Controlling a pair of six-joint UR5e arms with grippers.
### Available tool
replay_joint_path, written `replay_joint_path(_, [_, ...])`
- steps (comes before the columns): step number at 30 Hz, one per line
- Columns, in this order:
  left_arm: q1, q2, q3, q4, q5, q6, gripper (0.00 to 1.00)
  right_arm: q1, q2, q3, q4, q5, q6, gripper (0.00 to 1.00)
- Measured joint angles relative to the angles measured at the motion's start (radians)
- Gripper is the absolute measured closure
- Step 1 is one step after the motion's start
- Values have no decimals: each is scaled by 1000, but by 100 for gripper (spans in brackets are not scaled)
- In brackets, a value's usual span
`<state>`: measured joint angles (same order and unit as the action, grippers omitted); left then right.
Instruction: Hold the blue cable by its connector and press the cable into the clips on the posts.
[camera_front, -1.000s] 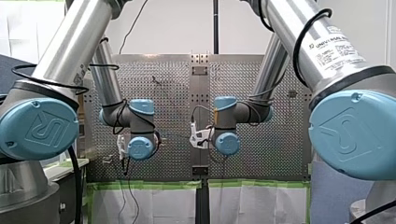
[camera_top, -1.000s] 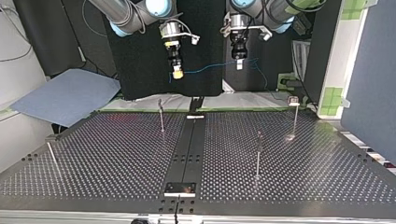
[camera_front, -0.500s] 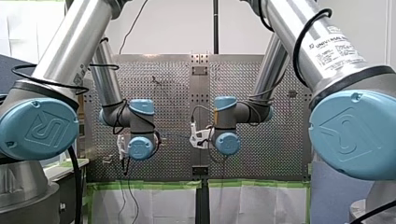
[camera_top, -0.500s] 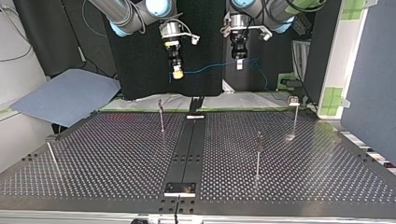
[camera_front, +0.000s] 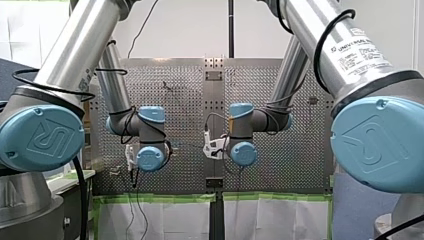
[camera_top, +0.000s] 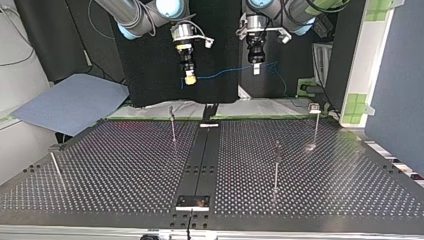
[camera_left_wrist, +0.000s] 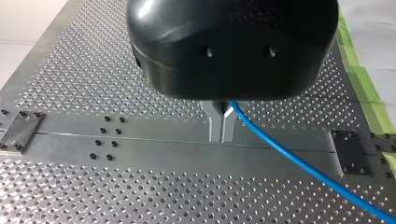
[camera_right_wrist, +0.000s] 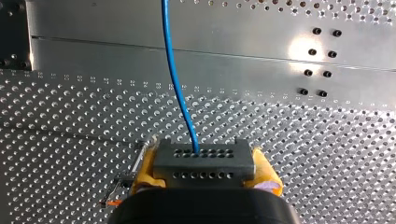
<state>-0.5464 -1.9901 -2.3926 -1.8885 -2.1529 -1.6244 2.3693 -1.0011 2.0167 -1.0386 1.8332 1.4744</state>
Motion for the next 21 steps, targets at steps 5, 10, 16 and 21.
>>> replay_joint_path(5, [0,0,0,0,0,0,99,0,0,0,0,0,0,100])
replay_joint_path(10, [0,0,0,0,0,0,99,0,0,0,0,0,0,100])
replay_joint_path(16, [-22,-1,-1,-22,-22,22,99,10,27,-15,27,26,-11,100])
replay_joint_path(21, [-65,-1,-1,-65,-65,45,99,12,72,-19,72,44,-13,100])
